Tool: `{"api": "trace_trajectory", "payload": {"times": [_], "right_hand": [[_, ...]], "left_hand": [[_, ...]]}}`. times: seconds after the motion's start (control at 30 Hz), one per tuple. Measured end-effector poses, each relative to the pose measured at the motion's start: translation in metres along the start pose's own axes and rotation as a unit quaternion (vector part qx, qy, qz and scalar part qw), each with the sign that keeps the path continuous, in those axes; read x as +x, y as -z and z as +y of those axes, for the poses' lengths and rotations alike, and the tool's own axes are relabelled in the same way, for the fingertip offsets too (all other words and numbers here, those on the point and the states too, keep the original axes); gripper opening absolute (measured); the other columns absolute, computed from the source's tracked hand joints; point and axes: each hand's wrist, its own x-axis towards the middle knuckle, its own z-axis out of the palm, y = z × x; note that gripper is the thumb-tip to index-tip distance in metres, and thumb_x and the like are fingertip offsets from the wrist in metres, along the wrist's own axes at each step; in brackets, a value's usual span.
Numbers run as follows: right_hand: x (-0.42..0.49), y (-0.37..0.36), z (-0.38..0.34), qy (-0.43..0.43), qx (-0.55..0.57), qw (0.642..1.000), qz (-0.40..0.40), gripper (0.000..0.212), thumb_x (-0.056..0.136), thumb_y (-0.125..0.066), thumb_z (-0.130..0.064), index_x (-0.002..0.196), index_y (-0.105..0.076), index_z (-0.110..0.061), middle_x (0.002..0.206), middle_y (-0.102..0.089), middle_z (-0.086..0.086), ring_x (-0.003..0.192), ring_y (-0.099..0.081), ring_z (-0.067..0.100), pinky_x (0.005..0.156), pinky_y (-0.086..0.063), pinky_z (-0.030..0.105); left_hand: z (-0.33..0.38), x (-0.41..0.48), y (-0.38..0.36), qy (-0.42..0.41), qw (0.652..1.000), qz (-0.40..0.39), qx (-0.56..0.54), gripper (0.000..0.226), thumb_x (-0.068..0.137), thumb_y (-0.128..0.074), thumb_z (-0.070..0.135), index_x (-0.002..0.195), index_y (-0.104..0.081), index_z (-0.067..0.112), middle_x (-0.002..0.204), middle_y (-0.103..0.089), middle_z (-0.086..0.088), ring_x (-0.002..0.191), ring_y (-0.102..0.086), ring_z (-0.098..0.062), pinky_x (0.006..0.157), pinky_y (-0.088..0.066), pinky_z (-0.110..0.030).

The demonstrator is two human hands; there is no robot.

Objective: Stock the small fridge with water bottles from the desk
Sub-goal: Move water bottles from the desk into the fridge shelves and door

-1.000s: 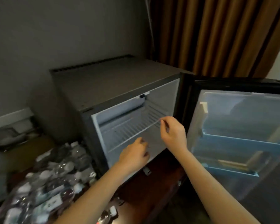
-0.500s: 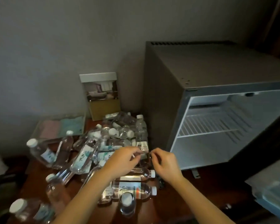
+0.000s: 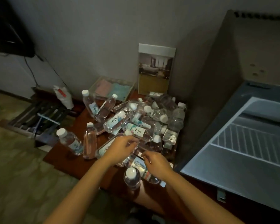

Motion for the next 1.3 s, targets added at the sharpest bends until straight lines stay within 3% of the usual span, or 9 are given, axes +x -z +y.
{"api": "trace_trajectory", "payload": {"times": [0.17, 0.27, 0.4, 0.53, 0.7, 0.83, 0.97, 1.13, 1.3], "right_hand": [[0.005, -0.021, 0.013, -0.034, 0.077, 0.996, 0.043, 0.026, 0.095, -0.044, -0.012, 0.115, -0.062, -0.01, 0.103, -0.066, 0.012, 0.085, -0.061, 0.023, 0.073, -0.046, 0.031], [0.016, -0.035, 0.022, -0.004, 0.13, 0.988, 0.087, 0.026, 0.095, -0.046, -0.01, 0.115, -0.063, -0.013, 0.104, -0.068, 0.004, 0.075, -0.061, 0.01, 0.068, -0.047, 0.022], [0.032, -0.052, 0.026, 0.069, 0.178, 0.968, 0.162, 0.025, 0.095, -0.046, -0.007, 0.112, -0.063, -0.012, 0.096, -0.068, 0.005, 0.083, -0.065, 0.026, 0.072, -0.052, 0.032], [0.017, -0.068, 0.032, 0.127, 0.182, 0.952, 0.211, 0.023, 0.096, -0.046, -0.012, 0.114, -0.06, -0.014, 0.097, -0.065, 0.001, 0.086, -0.063, 0.02, 0.075, -0.051, 0.026], [-0.047, -0.087, 0.041, 0.075, 0.257, 0.927, 0.263, 0.025, 0.096, -0.042, -0.009, 0.114, -0.059, -0.011, 0.101, -0.065, 0.004, 0.089, -0.058, 0.016, 0.08, -0.049, 0.035], [-0.077, -0.093, 0.04, 0.082, 0.261, 0.934, 0.23, 0.031, 0.094, -0.041, -0.002, 0.12, -0.056, -0.012, 0.108, -0.061, 0.0, 0.098, -0.057, 0.012, 0.079, -0.048, 0.031], [-0.086, -0.1, 0.042, 0.069, 0.328, 0.92, 0.205, 0.039, 0.092, -0.039, 0.006, 0.123, -0.052, -0.011, 0.114, -0.06, 0.006, 0.104, -0.06, 0.02, 0.087, -0.053, 0.033], [-0.08, -0.101, 0.044, 0.06, 0.331, 0.929, 0.154, 0.054, 0.089, -0.036, 0.015, 0.135, -0.044, -0.011, 0.13, -0.055, 0.01, 0.115, -0.056, 0.019, 0.063, -0.046, 0.011], [-0.062, -0.109, 0.05, 0.091, 0.32, 0.941, 0.062, 0.073, 0.088, -0.047, 0.014, 0.148, -0.02, -0.015, 0.145, -0.039, 0.007, 0.131, -0.043, 0.022, 0.096, -0.044, 0.027]], "left_hand": [[-0.039, 0.0, -0.012, 0.036, 0.994, 0.029, -0.099, 0.016, 0.093, -0.053, 0.013, 0.101, -0.065, 0.02, 0.093, -0.067, 0.004, 0.083, -0.062, -0.013, 0.067, -0.048, -0.017], [-0.056, 0.013, -0.019, 0.009, 0.985, 0.08, -0.152, 0.019, 0.093, -0.052, 0.009, 0.097, -0.064, 0.023, 0.093, -0.068, 0.003, 0.081, -0.064, -0.017, 0.073, -0.053, -0.03], [-0.071, 0.012, -0.032, -0.086, 0.963, 0.179, -0.181, 0.022, 0.094, -0.047, 0.009, 0.096, -0.062, 0.026, 0.092, -0.067, 0.005, 0.076, -0.064, 0.003, 0.07, -0.054, -0.015], [-0.107, -0.027, -0.065, -0.156, 0.914, 0.32, -0.193, 0.023, 0.096, -0.044, 0.009, 0.096, -0.063, 0.023, 0.089, -0.066, 0.005, 0.084, -0.065, -0.013, 0.073, -0.055, -0.023], [-0.125, -0.091, -0.12, -0.097, 0.9, 0.337, -0.259, 0.021, 0.098, -0.042, 0.012, 0.111, -0.057, 0.02, 0.098, -0.063, 0.003, 0.092, -0.062, -0.012, 0.077, -0.052, -0.024], [-0.124, -0.11, -0.136, -0.052, 0.947, 0.255, -0.19, 0.047, 0.091, -0.052, 0.004, 0.132, -0.04, 0.022, 0.118, -0.053, -0.001, 0.095, -0.057, -0.013, 0.073, -0.047, -0.024], [-0.114, -0.109, -0.157, -0.045, 0.943, 0.238, -0.23, 0.072, 0.084, -0.059, -0.004, 0.141, -0.024, 0.02, 0.124, -0.046, -0.005, 0.089, -0.054, -0.01, 0.066, -0.048, -0.022], [-0.113, -0.089, -0.175, -0.024, 0.94, 0.271, -0.204, 0.078, 0.073, -0.072, 0.007, 0.137, -0.03, 0.025, 0.131, -0.049, -0.003, 0.102, -0.06, -0.016, 0.084, -0.054, -0.04], [-0.111, -0.081, -0.183, -0.026, 0.934, 0.306, -0.183, 0.083, 0.063, -0.081, 0.018, 0.132, -0.036, 0.026, 0.129, -0.053, 0.001, 0.111, -0.056, -0.018, 0.092, -0.05, -0.043]]}}
